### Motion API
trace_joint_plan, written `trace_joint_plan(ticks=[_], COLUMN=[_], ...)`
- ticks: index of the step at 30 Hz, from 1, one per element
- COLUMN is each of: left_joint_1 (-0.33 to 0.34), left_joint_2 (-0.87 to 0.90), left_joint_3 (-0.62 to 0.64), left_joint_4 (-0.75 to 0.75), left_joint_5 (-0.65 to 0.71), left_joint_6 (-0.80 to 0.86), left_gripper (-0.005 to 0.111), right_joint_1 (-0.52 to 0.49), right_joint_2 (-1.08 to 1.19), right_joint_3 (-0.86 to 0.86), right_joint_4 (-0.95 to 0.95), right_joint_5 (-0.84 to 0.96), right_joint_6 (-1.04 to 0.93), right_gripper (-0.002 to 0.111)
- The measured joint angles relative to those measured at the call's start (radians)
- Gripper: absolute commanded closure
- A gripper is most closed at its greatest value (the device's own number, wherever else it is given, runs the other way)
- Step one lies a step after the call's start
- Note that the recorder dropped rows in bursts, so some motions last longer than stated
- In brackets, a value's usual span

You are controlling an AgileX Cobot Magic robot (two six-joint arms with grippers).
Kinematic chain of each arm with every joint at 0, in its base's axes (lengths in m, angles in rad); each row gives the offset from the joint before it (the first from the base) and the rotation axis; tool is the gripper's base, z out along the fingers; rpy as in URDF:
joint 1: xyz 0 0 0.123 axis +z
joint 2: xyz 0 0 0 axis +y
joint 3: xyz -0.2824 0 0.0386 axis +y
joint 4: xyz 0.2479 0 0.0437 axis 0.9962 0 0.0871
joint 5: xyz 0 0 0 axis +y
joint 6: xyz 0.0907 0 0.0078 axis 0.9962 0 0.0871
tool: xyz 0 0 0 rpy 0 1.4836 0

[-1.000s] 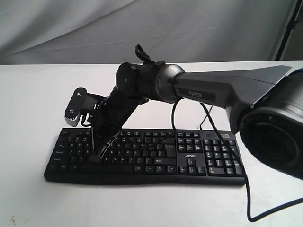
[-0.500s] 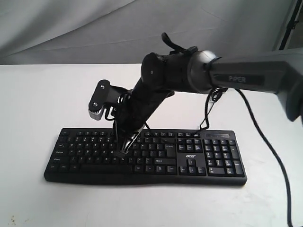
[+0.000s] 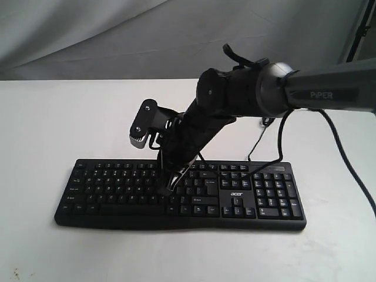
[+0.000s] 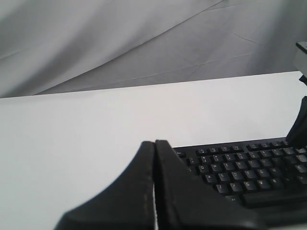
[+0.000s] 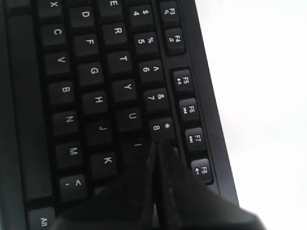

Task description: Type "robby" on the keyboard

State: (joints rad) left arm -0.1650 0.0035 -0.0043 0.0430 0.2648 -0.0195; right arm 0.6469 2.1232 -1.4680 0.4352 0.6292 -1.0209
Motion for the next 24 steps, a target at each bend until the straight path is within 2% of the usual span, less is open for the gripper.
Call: trace_joint_plan(ticks=[24], left_joint_1=[0.000], left_joint_2=[0.000], left_joint_3=[0.000], left_joint_4=[0.000], left_joint_5=[0.000], left_joint_6=[0.000], left_gripper=[0.107], right_joint_1=[-0.013], right_joint_2=[0.003], right_joint_3=[0.017], right_joint_4=[0.010], right_joint_5=[0.020], right_joint_6=[0.000], right_gripper=[0.108])
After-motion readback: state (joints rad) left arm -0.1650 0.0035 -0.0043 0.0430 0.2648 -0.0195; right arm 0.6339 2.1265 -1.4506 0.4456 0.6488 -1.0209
